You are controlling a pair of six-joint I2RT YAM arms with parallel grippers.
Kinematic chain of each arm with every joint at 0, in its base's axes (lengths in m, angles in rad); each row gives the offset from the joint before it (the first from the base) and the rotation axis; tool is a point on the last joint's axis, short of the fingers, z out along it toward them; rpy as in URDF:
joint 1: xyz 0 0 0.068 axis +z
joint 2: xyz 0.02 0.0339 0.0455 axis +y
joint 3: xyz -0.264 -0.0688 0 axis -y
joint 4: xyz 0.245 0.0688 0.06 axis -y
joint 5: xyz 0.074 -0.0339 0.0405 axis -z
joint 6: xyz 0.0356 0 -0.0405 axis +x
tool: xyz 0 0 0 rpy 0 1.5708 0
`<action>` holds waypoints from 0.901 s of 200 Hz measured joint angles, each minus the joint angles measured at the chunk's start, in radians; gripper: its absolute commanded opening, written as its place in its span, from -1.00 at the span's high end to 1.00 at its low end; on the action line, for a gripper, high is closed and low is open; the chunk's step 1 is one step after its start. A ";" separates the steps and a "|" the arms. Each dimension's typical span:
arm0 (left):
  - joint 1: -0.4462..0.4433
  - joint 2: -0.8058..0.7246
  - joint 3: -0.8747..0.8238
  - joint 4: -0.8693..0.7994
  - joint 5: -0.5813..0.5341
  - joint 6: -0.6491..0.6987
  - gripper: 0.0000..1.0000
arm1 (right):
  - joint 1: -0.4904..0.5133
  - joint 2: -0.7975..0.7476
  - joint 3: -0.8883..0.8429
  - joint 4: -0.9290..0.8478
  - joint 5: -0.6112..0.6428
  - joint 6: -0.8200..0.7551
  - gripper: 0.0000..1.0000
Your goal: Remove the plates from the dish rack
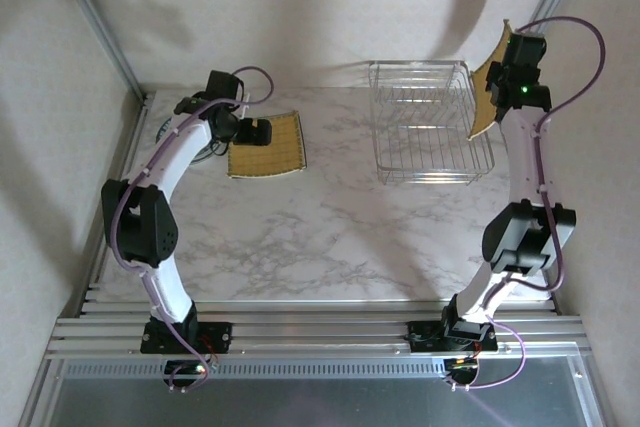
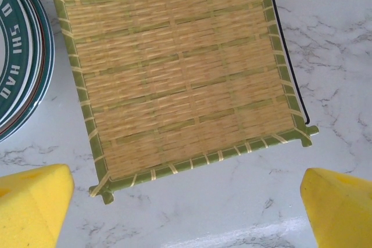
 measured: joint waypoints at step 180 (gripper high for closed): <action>-0.029 -0.105 -0.116 0.077 -0.002 -0.040 -0.99 | 0.059 -0.453 -0.343 -0.113 -0.418 0.329 1.00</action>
